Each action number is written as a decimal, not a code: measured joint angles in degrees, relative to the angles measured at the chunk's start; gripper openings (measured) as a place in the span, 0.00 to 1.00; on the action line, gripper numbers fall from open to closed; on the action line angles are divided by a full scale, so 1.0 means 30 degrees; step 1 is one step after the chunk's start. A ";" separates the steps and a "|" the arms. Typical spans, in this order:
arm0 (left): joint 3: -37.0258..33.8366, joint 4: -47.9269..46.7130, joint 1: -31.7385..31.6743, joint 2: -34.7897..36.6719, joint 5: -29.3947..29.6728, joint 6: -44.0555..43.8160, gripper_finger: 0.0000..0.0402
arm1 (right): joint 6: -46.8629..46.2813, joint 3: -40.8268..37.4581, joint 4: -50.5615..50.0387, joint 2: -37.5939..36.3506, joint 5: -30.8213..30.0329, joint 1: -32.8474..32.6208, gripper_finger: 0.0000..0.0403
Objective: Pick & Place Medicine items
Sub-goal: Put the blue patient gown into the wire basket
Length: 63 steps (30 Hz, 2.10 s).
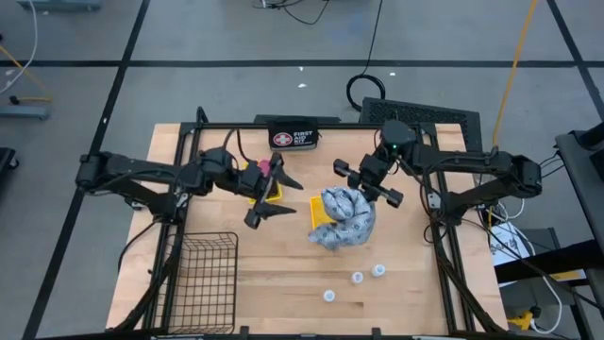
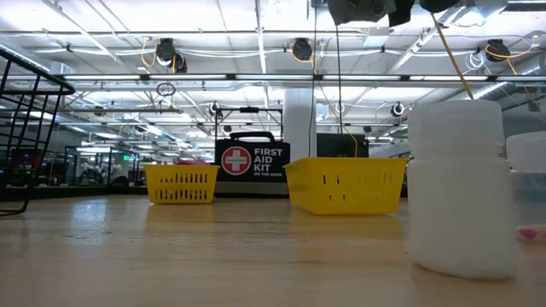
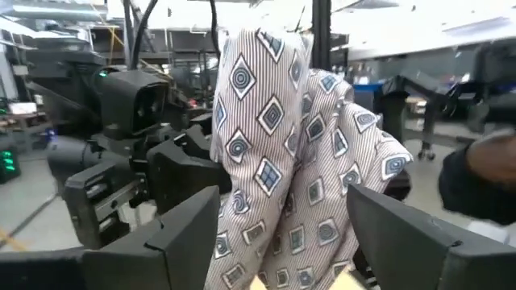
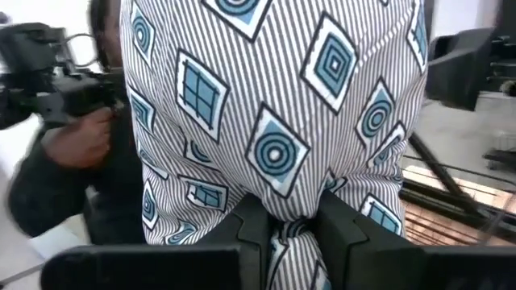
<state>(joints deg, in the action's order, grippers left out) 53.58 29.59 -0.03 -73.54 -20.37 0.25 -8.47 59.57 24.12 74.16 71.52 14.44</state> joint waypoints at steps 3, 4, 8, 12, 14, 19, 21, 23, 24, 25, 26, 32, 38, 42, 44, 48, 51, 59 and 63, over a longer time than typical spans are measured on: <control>-0.0007 -0.0789 0.0040 -0.0047 -0.0064 0.0734 0.68 | 0.0197 0.0000 -0.0379 -0.0060 0.0052 0.0093 0.10; -0.0007 -0.0967 0.0190 -0.0058 0.0256 0.0958 0.68 | 0.0206 0.0000 -0.0382 -0.0060 -0.0004 0.0081 0.10; -0.0007 -0.0935 0.0645 -0.0051 0.1301 0.1207 0.68 | 0.0277 0.0000 -0.0416 -0.0060 0.0083 0.0073 0.10; -0.0007 -0.0918 0.0800 -0.0058 0.1049 0.1064 0.72 | 0.0277 0.0000 -0.0430 -0.0060 0.0051 0.0073 0.10; -0.0007 -0.1201 0.0800 -0.0051 0.1025 0.1264 0.76 | 0.0277 0.0000 -0.0430 -0.0060 0.0046 0.0073 0.10; -0.0007 -0.1932 0.0950 -0.0058 0.1345 0.1954 0.89 | 0.0576 0.0000 -0.0430 -0.0060 -0.0349 0.0073 0.10; -0.0007 -0.1890 0.1317 -0.0069 0.1360 0.1966 0.93 | 0.0748 0.0000 -0.0432 -0.0060 -0.1189 0.0084 0.10; -0.0007 -0.1629 0.1775 -0.0259 0.1330 0.2581 0.96 | 0.1162 0.0000 -0.0445 -0.0053 -0.2229 0.0183 0.10; -0.0007 -0.1621 0.2015 -0.0379 0.1323 0.3135 0.98 | 0.1485 0.0000 -0.0445 -0.0053 -0.2815 0.0212 0.10; -0.0007 -0.1617 0.2273 -0.0532 0.1344 0.3673 0.98 | 0.1834 0.0000 -0.0445 -0.0053 -0.3541 0.0260 0.10; -0.0007 -0.1508 0.2520 -0.0708 0.1527 0.4205 0.99 | 0.2186 0.0000 -0.0440 -0.0053 -0.4369 0.0304 0.10; -0.0022 0.0883 0.3443 -0.1684 0.6726 0.6042 0.98 | 0.3625 0.0000 -0.0438 -0.0045 -0.5851 0.0206 0.10; -0.0044 0.2585 0.3314 -0.2409 0.8056 0.6389 0.96 | 0.4098 0.0000 -0.0324 0.0290 -0.6027 -0.0555 0.10; -0.0044 0.3237 0.3231 -0.2767 0.6960 0.6681 0.96 | 0.4138 0.0000 -0.0287 0.0583 -0.5824 -0.1023 0.10; -0.0044 0.3494 0.3154 -0.2968 0.6485 0.7048 0.96 | 0.4115 0.0000 -0.0295 0.0754 -0.5743 -0.1276 0.10; -0.0044 0.3623 0.2890 -0.3182 0.6628 0.7218 0.96 | 0.3404 0.0007 -0.0435 0.0879 -0.4137 -0.1605 0.10; -0.0036 0.3638 0.2628 -0.3184 0.6790 0.6647 0.94 | 0.3082 0.0000 -0.0526 0.0901 -0.2562 -0.1829 0.10; -0.0029 0.3869 0.2216 -0.3184 0.4108 0.5005 0.93 | 0.2999 0.0000 -0.0423 0.0901 -0.1280 -0.1738 0.10; -0.0029 0.3839 0.2236 -0.3184 0.2659 0.4657 0.92 | 0.3084 0.0000 -0.0430 0.0901 -0.1258 -0.1719 0.10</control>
<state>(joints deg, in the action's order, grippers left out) 53.49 41.10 6.68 -83.09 -12.40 14.22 0.78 59.57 22.83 76.86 67.75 9.28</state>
